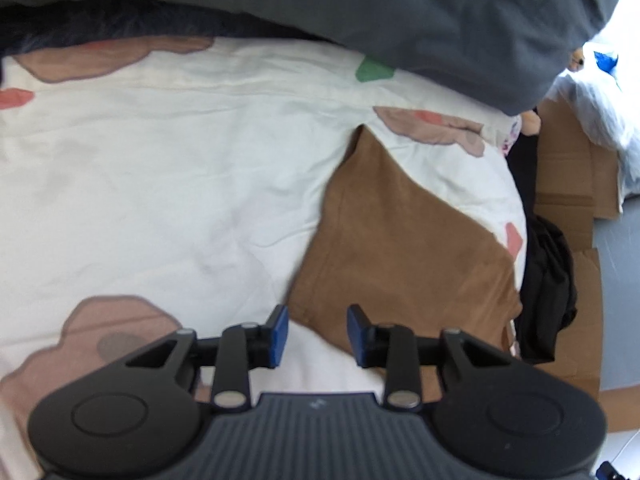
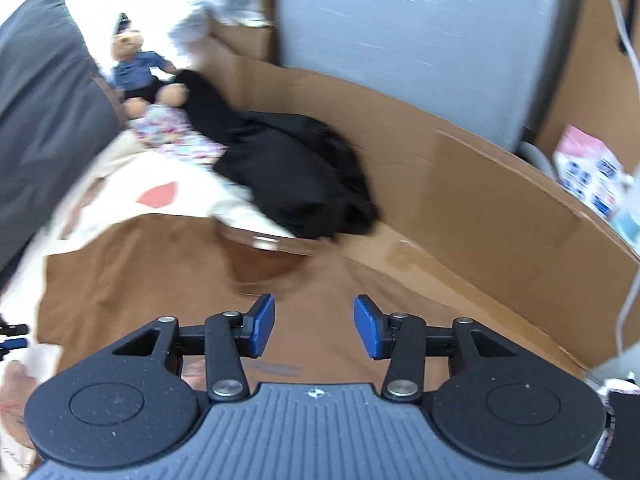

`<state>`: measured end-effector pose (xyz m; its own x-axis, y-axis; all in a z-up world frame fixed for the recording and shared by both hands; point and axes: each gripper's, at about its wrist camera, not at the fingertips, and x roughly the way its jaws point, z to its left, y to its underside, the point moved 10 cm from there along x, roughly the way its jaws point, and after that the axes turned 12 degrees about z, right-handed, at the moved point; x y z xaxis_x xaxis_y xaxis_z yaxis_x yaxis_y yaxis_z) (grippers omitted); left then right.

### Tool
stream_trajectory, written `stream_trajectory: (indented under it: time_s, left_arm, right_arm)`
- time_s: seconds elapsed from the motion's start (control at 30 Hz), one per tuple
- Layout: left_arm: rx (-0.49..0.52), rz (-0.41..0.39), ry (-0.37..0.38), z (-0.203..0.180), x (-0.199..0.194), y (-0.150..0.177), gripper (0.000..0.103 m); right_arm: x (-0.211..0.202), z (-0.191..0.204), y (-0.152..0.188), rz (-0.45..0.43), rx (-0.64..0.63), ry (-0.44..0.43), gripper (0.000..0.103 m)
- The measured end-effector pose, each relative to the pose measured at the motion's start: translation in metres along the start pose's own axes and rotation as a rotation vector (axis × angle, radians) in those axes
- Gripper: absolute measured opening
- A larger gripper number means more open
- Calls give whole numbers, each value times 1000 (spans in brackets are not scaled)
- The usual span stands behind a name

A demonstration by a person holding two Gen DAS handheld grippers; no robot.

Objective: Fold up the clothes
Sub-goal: 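Open both tools and lift them away from the shirt, then move the open left tool to the side edge of the brown shirt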

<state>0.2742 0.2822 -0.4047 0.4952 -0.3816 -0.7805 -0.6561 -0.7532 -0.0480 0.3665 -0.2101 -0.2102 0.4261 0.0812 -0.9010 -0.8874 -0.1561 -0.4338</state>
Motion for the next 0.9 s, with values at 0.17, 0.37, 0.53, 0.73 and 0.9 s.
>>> stream_trajectory:
  time_s: [0.17, 0.37, 0.53, 0.73, 0.9]
  left_arm:
    - [-47, -7, 5, -1, -6, 12, 37]
    - [-43, 24, -19, 1, 19, 22, 37]
    - [-33, 43, -9, 2, 37, 31, 38]
    - [-35, 25, 33, 3, 40, 25, 44]
    - [-66, 24, 59, 13, 40, 25, 44]
  right_arm:
    - [-22, 80, -5, -34, -43, -87, 58]
    - [-8, 146, 11, -51, -97, -173, 69]
    - [32, 180, 28, -21, -134, -188, 69]
    - [76, 210, 44, 13, -173, -184, 69]
    - [89, 224, 47, 20, -174, -201, 69]
